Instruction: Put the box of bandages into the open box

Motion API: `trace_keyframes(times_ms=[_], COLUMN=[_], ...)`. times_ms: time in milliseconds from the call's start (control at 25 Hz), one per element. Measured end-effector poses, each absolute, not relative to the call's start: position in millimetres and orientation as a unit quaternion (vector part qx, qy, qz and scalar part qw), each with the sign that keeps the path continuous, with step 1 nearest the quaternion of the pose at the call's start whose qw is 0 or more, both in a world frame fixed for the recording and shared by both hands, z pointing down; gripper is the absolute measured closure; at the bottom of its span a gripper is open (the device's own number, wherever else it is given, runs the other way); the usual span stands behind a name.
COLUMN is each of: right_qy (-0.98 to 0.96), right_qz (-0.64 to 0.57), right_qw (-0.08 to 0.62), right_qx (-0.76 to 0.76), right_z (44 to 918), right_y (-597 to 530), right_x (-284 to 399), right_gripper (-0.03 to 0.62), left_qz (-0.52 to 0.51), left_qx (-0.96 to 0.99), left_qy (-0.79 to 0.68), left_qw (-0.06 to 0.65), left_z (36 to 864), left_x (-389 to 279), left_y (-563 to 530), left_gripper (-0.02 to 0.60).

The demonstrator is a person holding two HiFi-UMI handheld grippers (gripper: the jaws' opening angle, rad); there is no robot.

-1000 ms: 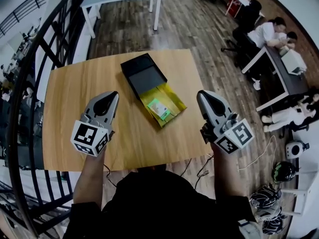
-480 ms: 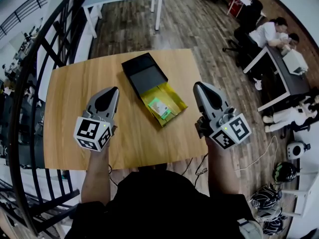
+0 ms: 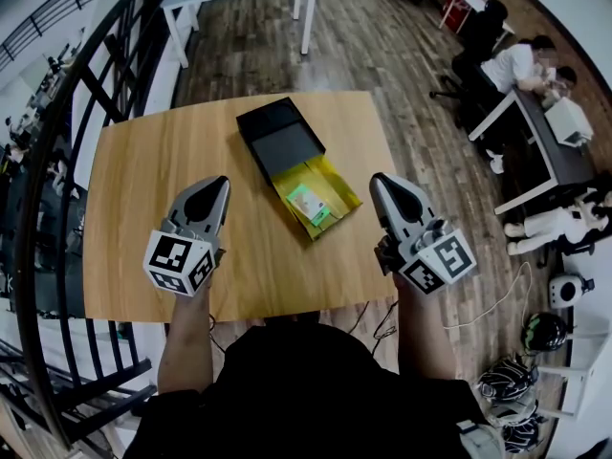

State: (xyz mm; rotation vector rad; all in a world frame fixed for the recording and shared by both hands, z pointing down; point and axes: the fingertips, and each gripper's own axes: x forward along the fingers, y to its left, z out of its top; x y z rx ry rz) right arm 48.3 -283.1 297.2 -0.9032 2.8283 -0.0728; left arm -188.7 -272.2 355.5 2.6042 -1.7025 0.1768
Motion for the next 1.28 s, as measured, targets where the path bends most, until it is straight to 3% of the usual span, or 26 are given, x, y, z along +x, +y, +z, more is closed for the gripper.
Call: trace_keyframes(times_ms=[1280], right_qy=[0.951], right_qz=[-0.017], right_qw=[0.092], right_qx=[-0.293], right_z=[282], right_y=[-285], right_x=[38], right_gripper=[0.559], left_qz=[0.049], left_qx=[0.843], left_qy=[-0.536], left_qw=[0.003], left_z=[343], left_x=[-192], left_y=[-276], left_gripper=[0.566])
